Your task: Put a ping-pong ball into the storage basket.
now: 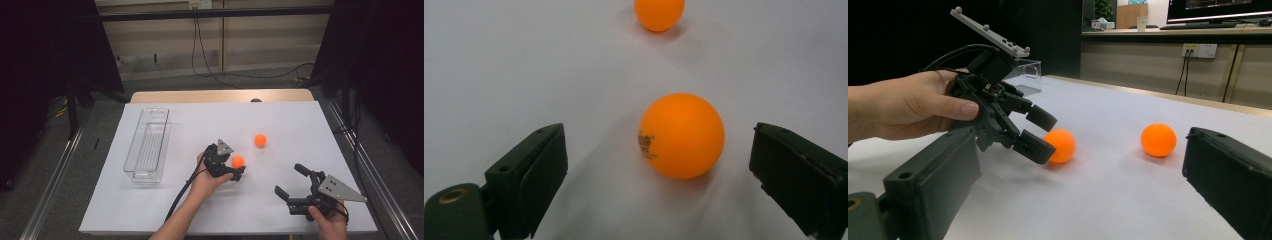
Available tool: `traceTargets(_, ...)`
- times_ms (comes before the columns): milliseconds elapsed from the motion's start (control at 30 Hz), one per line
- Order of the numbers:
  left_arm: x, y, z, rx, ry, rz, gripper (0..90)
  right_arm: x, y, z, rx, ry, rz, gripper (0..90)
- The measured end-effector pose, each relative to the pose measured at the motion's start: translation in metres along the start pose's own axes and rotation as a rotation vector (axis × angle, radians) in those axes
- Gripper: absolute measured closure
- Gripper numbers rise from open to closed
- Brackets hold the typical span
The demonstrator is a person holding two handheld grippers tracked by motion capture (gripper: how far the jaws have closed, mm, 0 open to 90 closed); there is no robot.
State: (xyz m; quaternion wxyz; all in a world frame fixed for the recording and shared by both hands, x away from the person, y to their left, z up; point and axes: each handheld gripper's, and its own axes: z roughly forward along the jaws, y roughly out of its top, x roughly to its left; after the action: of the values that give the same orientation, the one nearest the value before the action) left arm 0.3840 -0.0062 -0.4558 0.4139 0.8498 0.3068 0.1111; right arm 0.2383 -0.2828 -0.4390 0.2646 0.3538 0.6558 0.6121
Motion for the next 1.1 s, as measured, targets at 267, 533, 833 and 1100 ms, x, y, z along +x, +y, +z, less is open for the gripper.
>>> traceTargets(267,0.001,0.000,0.004,0.015,-0.003,-0.003,15.0,0.000,0.000,0.000,0.004,0.004,-0.002,1.1)
traceTargets(533,0.001,0.000,0.004,0.008,-0.011,-0.001,20.4,0.000,0.000,0.001,0.008,0.004,-0.001,1.1)
traceTargets(833,0.000,0.001,0.005,0.019,-0.018,0.022,27.5,0.000,0.000,0.001,0.008,0.005,-0.001,1.1)
traceTargets(1100,-0.004,0.004,0.011,0.043,-0.019,0.032,31.7,-0.001,0.000,0.000,0.006,0.005,-0.001,1.1)
